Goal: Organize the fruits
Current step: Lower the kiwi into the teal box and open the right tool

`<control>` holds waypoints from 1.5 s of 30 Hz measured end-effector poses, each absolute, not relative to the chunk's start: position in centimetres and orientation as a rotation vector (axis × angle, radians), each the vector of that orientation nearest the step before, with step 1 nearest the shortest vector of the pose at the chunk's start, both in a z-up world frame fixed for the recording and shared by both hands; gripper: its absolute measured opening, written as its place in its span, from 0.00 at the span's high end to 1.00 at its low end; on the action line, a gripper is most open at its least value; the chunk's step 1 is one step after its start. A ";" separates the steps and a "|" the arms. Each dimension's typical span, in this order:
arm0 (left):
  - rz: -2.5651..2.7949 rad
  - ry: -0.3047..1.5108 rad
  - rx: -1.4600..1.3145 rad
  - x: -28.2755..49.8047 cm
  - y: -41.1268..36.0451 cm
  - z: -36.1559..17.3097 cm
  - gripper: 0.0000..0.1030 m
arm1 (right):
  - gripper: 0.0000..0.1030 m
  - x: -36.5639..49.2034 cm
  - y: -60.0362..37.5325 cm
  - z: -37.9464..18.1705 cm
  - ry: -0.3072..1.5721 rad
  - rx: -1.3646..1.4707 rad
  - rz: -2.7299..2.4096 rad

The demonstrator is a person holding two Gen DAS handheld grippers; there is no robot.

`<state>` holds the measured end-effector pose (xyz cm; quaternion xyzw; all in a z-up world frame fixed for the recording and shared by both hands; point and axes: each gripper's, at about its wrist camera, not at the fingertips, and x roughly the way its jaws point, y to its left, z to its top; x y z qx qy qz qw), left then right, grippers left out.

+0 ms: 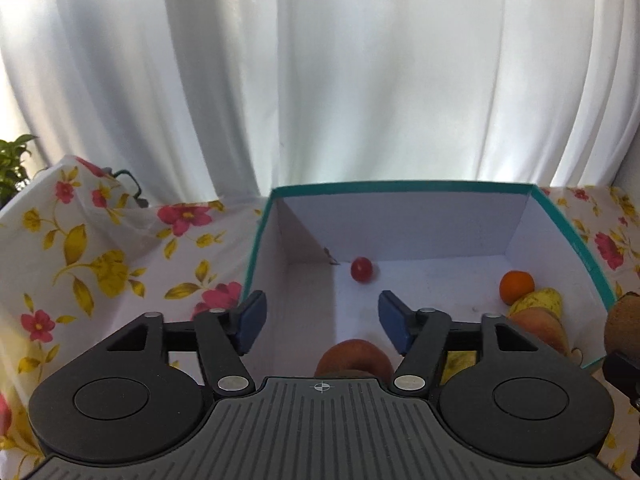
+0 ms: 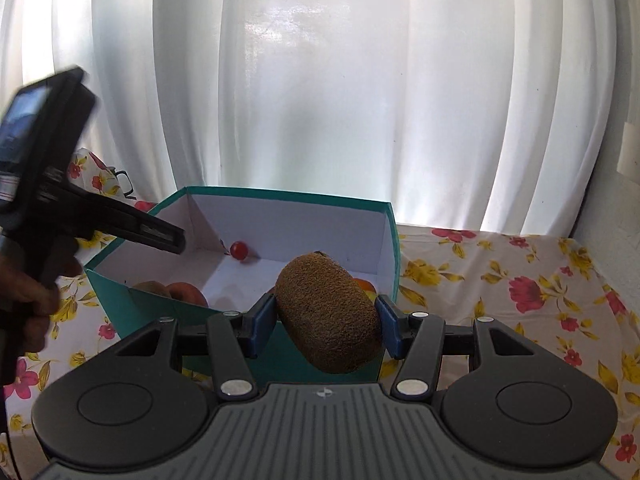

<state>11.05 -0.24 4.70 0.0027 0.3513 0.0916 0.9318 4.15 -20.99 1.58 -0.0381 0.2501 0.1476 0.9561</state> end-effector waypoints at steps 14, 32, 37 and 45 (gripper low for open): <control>0.266 0.772 -0.108 5.8 3.0 4.4 0.22 | 0.48 7.9 -16.0 1.0 0.487 -0.133 0.383; 0.310 0.823 -0.117 4.5 4.8 3.7 0.21 | 0.48 11.4 -11.5 -2.2 0.573 -0.192 0.448; 0.301 0.837 -0.116 4.8 4.9 3.5 0.21 | 0.48 12.3 -11.2 -2.6 0.596 -0.197 0.435; 0.283 0.856 -0.103 5.2 4.4 3.3 0.20 | 0.48 12.8 -11.4 -3.0 0.632 -0.171 0.439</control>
